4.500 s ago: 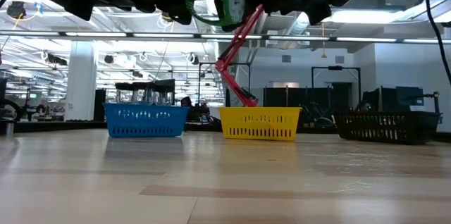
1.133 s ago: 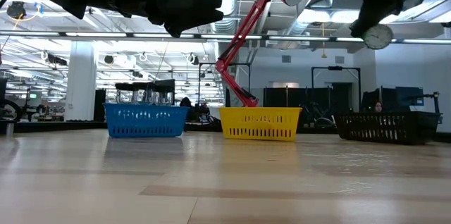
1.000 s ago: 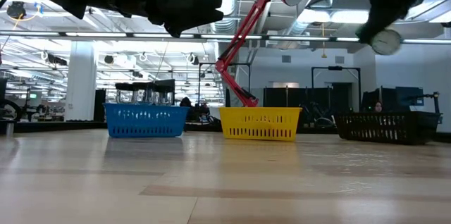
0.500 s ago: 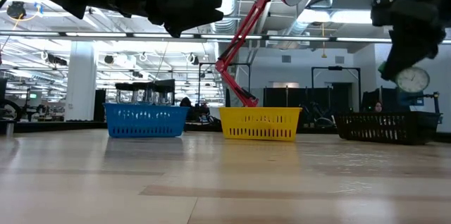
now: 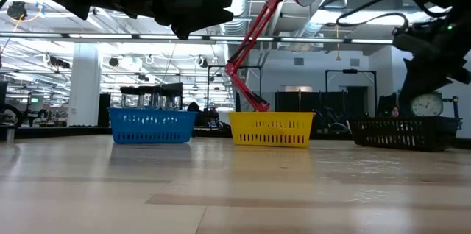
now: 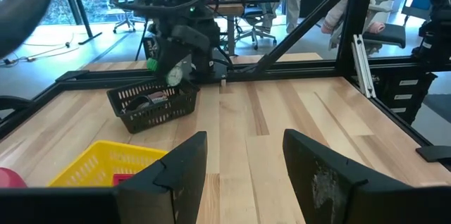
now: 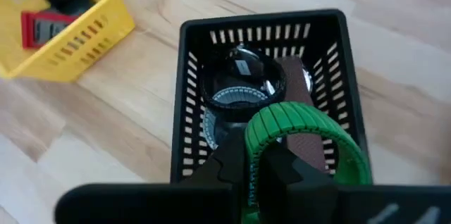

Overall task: Pick & Place Office items
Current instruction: Put the green wrist watch into the black bin

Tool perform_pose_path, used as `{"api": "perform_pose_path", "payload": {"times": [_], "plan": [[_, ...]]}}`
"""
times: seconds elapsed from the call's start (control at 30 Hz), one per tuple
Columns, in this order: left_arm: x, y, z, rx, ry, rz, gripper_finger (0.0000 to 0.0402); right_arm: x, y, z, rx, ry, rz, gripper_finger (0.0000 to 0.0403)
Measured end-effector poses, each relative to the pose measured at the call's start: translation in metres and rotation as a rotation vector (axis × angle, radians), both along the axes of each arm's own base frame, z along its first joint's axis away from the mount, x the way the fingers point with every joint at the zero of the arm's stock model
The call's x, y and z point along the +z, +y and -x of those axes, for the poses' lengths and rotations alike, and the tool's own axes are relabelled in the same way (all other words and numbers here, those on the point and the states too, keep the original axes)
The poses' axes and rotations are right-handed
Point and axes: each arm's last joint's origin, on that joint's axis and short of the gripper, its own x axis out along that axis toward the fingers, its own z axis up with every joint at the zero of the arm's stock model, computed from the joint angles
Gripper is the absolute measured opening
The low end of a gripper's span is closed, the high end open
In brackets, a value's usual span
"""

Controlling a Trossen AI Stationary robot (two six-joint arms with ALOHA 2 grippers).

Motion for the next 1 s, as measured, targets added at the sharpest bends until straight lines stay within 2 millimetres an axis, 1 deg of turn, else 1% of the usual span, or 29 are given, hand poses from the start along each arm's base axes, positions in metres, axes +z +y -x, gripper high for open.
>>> {"api": "perform_pose_path", "payload": {"times": [0.1, 0.23, 0.53, 0.77, 1.0], "plan": [[0.000, 0.000, 0.000, 0.000, 0.000, 0.000, 0.0181, -0.007, 0.000, 0.000, -0.048, -0.034, -0.027, 0.0012], [0.000, 0.000, 0.000, 0.000, 0.000, 0.000, 0.0181, -0.014, 0.001, -0.004, -0.050, -0.083, -0.043, 0.0016], [0.000, 0.000, 0.000, 0.001, 0.000, 0.000, 0.0181, -0.013, 0.002, -0.004, -0.148, -0.152, -0.117, 0.0019], [0.000, 0.000, 0.000, 0.001, 0.000, 0.000, 0.0181, -0.015, 0.000, -0.001, -0.198, -0.136, -0.111, 0.0019], [0.000, 0.000, 0.000, 0.002, 0.000, 0.000, 0.0181, -0.017, 0.000, -0.002, -0.171, -0.091, -0.088, 0.0022]]}}
